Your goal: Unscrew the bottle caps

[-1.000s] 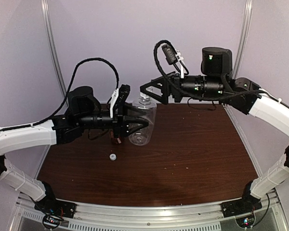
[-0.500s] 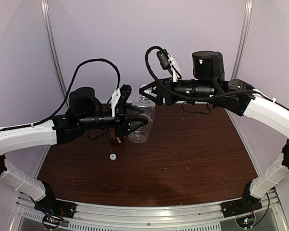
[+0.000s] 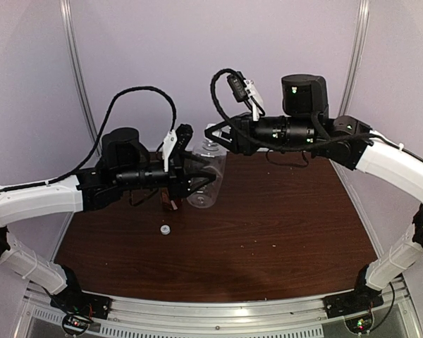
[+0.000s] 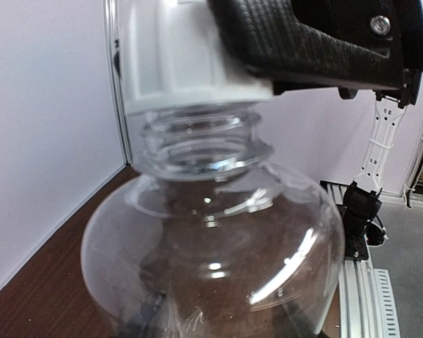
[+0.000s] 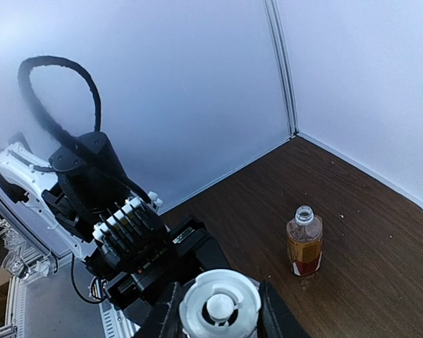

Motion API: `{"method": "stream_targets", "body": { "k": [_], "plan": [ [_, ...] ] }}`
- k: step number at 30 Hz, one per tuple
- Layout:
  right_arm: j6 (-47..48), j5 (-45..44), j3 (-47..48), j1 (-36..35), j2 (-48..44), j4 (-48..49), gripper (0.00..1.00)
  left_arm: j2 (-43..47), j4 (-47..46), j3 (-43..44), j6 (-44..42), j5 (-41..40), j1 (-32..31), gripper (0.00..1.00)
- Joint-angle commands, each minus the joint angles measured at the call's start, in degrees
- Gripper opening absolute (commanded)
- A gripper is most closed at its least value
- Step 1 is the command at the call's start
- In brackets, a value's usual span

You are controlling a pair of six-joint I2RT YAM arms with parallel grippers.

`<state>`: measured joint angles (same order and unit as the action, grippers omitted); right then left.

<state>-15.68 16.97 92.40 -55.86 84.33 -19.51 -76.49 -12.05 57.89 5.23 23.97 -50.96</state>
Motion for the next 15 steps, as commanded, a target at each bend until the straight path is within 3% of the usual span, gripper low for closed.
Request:
{"method": "stream_targets", "body": {
  "k": [1, 4, 10, 15],
  "plan": [
    [5.42, 7.09, -0.27, 0.08, -1.6, 2.42, 0.07, 0.51, -3.14, 0.76, -0.92, 1.89, 0.07, 0.22],
    [8.61, 14.05, -0.22, 1.49, -1.78, 2.36, 0.02, 0.18, -3.99, 0.52, -0.94, 9.42, 0.13, 0.22],
    [14.75, 31.05, -0.41, 3.27, -1.76, 2.56, 0.03, -0.81, -7.65, -0.06, 2.04, 26.3, 0.09, 0.23],
    [16.51, 41.27, -0.11, 4.27, -1.37, 3.25, 0.04, -1.09, -8.69, 0.0, 3.32, 32.05, 0.13, 0.23]
  ]
}}
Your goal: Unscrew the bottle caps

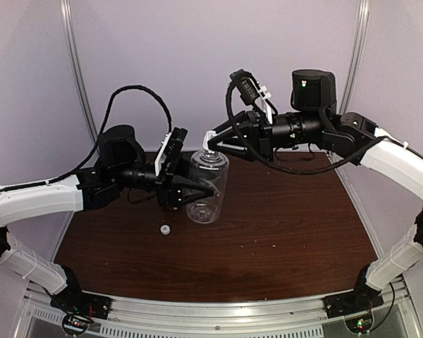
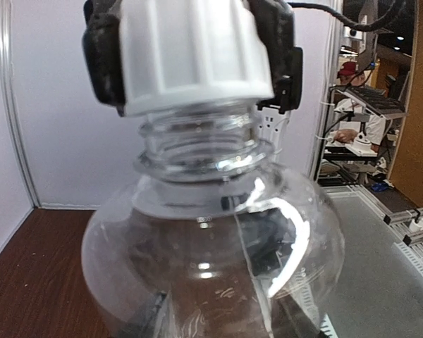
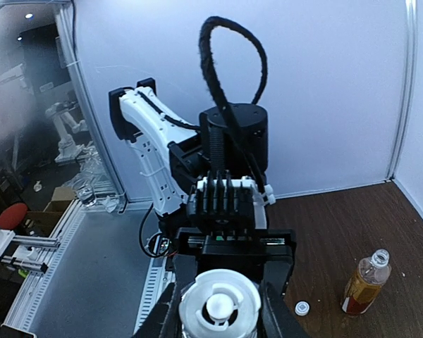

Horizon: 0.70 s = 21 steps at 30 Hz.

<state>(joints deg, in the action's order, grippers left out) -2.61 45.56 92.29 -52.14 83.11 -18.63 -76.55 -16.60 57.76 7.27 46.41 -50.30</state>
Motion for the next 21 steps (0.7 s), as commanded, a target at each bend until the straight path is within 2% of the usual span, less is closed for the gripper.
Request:
{"method": "stream_targets", "body": {
  "k": [1, 9, 21],
  "plan": [
    [3.44, 14.33, 0.06, 0.81, -0.07, 2.6, 0.04, -1.19, -3.69, 0.41, 1.34, 10.49, -0.54, 0.23],
    [4.08, 21.22, 1.48, 1.69, 0.5, 1.5, 0.08, -2.18, -0.05, 2.36, -0.1, 15.76, -0.54, 0.23],
    [4.85, 21.12, 1.6, 1.86, 0.26, 0.31, 0.13, -2.98, -0.21, 3.51, 0.22, 14.63, -0.5, 0.22]
  ]
}}
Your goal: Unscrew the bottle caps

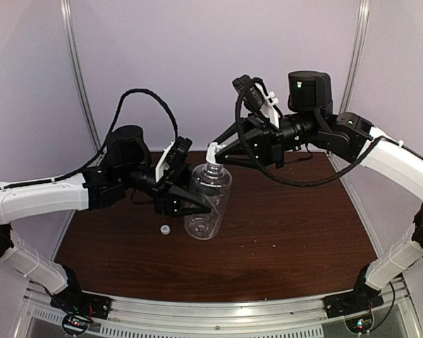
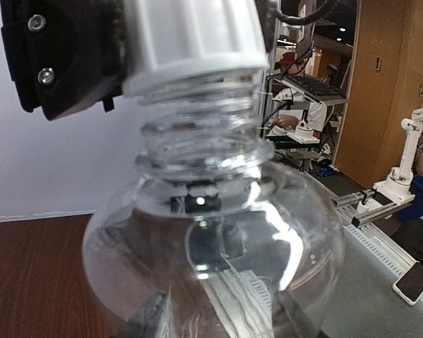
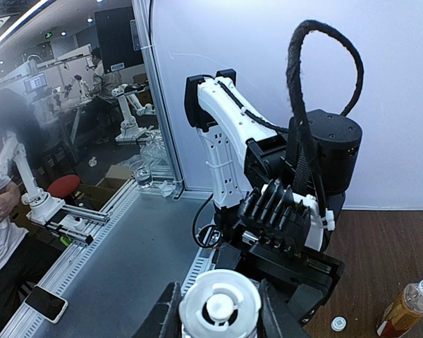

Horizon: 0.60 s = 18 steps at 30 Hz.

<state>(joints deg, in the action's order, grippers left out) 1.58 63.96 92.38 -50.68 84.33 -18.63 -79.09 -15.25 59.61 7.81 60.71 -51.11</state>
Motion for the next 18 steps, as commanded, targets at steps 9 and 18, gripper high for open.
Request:
{"method": "stream_targets", "body": {
  "k": [9, 18],
  "plan": [
    [-1.58, 3.05, 1.59, 0.58, -2.71, 3.23, 0.13, -1.9, -0.11, 1.39, -0.97, 0.52, 0.31, 0.22],
    [-4.65, -3.59, 1.23, 2.27, -5.56, 3.37, 0.12, -1.48, 1.47, 1.27, -1.95, -1.21, 0.6, 0.22]
  ]
}}
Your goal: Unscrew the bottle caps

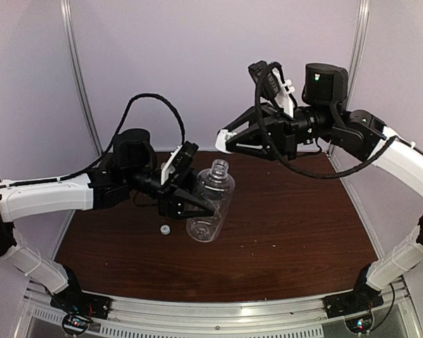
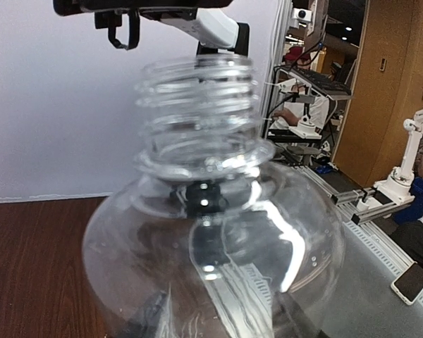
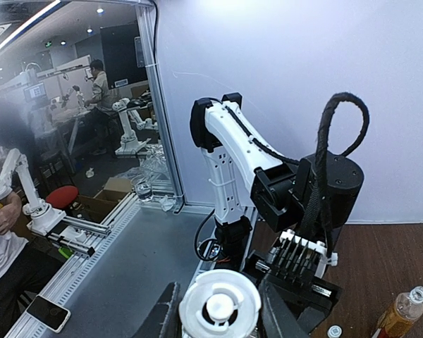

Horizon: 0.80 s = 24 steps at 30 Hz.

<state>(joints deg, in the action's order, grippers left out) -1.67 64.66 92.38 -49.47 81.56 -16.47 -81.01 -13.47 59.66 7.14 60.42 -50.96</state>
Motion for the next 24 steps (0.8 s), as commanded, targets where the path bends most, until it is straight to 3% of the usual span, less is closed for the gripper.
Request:
{"method": "stream_targets", "body": {
  "k": [1, 6, 16, 24],
  "plan": [
    [-1.4, -5.36, 1.12, 1.31, -3.07, 0.88, 0.12, 0.68, 0.05, 1.18, -1.51, -1.41, 0.45, 0.22],
    [-1.7, -12.83, 1.12, 2.16, -4.15, -1.62, 0.13, 2.45, 3.27, 1.08, -3.28, -5.64, 0.92, 0.22],
    [-5.51, -37.95, -0.08, 2.67, -6.6, -8.12, 0.15, 11.3, 8.38, -3.82, -4.76, -29.21, 1.56, 0.22],
    [-3.04, -43.65, -12.16, 2.64, -9.34, -4.34, 0.15, 20.61, 9.38, -6.74, -3.74, -48.25, 1.74, 0.24]
  ]
}}
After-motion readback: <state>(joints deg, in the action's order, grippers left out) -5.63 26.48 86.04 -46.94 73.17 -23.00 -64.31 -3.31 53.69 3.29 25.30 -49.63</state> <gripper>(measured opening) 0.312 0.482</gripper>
